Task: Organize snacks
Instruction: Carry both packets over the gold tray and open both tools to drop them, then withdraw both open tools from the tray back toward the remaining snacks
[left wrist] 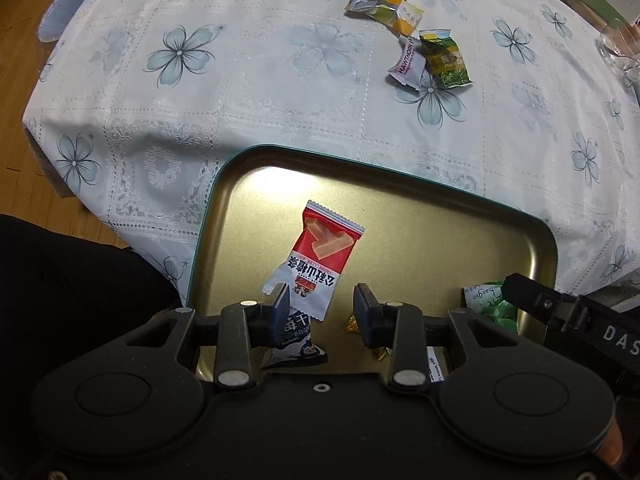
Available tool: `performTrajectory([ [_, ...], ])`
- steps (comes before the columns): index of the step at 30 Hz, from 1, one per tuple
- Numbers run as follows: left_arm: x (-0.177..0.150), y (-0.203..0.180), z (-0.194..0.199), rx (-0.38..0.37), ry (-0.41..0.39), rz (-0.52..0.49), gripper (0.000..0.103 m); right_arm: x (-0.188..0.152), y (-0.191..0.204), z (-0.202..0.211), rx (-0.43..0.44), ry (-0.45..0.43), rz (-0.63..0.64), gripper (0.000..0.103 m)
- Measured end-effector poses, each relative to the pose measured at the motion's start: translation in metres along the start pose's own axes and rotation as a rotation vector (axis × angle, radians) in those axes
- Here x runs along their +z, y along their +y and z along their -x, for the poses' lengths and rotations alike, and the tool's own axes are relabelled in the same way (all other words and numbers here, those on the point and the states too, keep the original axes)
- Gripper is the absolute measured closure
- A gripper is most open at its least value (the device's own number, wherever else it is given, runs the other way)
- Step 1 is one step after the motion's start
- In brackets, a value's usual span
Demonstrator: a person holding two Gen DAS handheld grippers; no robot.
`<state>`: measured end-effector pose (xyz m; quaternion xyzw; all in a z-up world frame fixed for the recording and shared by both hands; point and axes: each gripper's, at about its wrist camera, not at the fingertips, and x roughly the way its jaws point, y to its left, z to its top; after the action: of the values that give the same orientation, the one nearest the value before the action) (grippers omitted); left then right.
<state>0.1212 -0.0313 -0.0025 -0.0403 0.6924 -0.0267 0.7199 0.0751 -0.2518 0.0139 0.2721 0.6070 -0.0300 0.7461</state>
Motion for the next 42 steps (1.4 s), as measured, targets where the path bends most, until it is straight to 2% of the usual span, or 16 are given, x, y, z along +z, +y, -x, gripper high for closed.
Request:
performTrajectory([
  [5, 0.014, 0.005, -0.003, -0.009, 0.034, 0.006, 0.059, 0.002, 0.001, -0.012, -0.021, 0.075, 0.001, 0.043],
  [10, 0.037, 0.008, 0.001, 0.007, 0.026, -0.012, 0.059, 0.006, 0.015, -0.015, -0.065, 0.11, 0.075, 0.043],
  [16, 0.069, 0.005, 0.012, 0.027, -0.022, -0.043, 0.059, 0.027, 0.04, -0.011, -0.126, 0.115, 0.175, 0.043],
  [22, 0.103, -0.004, 0.017, 0.071, -0.097, -0.089, 0.059, 0.064, 0.062, -0.017, -0.267, 0.104, 0.237, 0.044],
  [28, 0.137, -0.009, 0.015, 0.068, -0.161, -0.097, 0.058, 0.105, 0.084, -0.032, -0.282, 0.129, 0.289, 0.046],
  [33, 0.163, -0.014, 0.014, 0.112, -0.231, -0.115, 0.058, 0.134, 0.109, -0.04, -0.355, 0.037, 0.375, 0.045],
  [36, 0.179, -0.014, 0.01, 0.126, -0.254, -0.118, 0.057, 0.15, 0.12, -0.041, -0.337, -0.024, 0.383, 0.043],
  [37, 0.184, -0.013, 0.009, 0.128, -0.259, -0.116, 0.057, 0.153, 0.123, -0.041, -0.329, -0.044, 0.39, 0.038],
  [42, 0.201, -0.006, 0.004, 0.127, -0.276, -0.092, 0.057, 0.163, 0.135, -0.052, -0.292, -0.098, 0.425, 0.037],
])
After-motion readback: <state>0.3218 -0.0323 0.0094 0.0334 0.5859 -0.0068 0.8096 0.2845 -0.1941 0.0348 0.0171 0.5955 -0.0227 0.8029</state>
